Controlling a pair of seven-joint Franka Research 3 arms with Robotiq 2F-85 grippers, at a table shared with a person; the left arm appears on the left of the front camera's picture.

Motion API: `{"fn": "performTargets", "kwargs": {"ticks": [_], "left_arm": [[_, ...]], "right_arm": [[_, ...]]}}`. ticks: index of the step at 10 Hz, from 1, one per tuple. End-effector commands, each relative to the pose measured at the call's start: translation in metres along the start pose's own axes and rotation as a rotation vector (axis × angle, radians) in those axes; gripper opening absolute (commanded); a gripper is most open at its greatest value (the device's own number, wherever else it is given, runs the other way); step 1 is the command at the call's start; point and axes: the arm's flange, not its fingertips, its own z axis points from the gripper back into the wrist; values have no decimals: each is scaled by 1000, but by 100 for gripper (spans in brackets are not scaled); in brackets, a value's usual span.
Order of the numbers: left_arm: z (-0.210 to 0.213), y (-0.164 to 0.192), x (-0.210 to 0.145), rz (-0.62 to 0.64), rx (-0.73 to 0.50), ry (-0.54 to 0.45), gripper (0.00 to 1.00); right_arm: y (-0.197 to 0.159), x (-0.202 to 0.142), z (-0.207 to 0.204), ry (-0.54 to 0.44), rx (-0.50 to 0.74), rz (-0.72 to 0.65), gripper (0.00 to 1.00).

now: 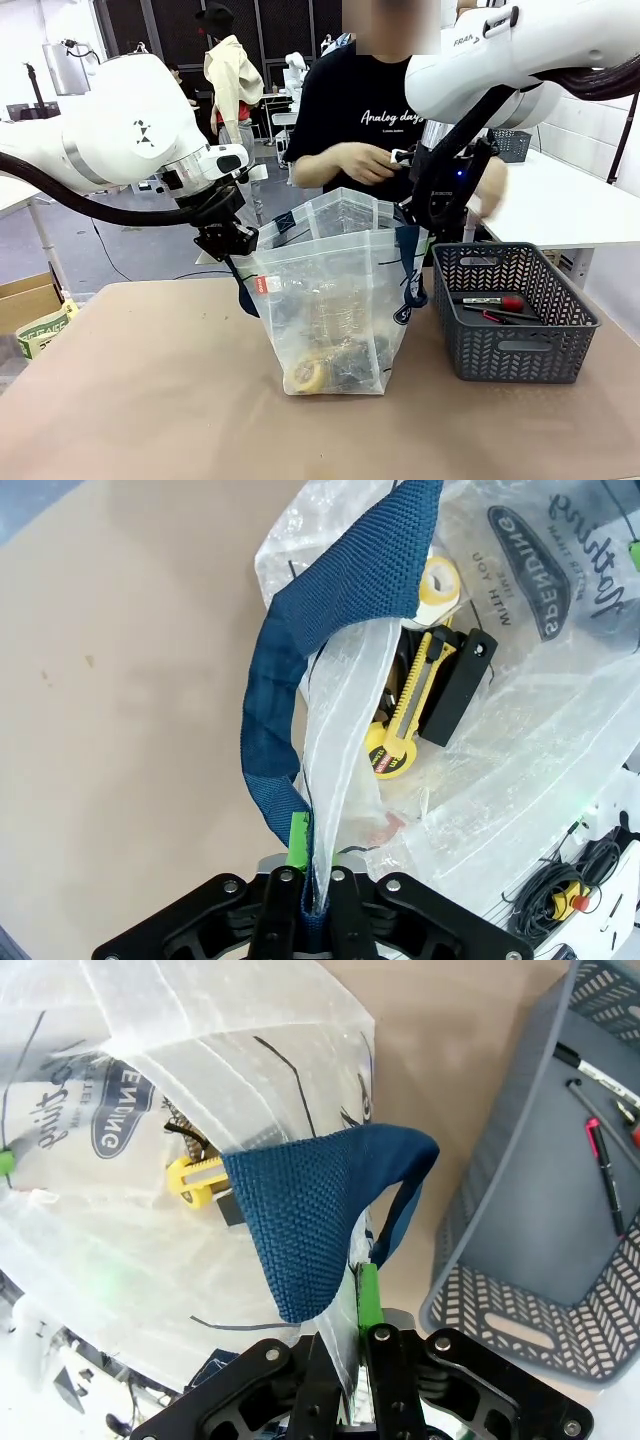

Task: Transfer purchased items from the store into the shopping bag.
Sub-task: Move the Reusable shopping bag to the right side of the table.

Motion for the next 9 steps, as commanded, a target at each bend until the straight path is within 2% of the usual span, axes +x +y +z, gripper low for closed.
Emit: {"fn": "performTargets", "kwargs": {"ticks": [1, 2, 9], "left_arm": [[2, 26, -15, -12, 7, 55, 0], [0, 0, 0, 0, 0, 0, 0], [0, 0, 0, 0, 0, 0, 0]], "right_arm": [[-32, -8, 8, -27, -9, 2, 0], [0, 0, 0, 0, 0, 0, 0], [0, 0, 0, 0, 0, 0, 0]]}}
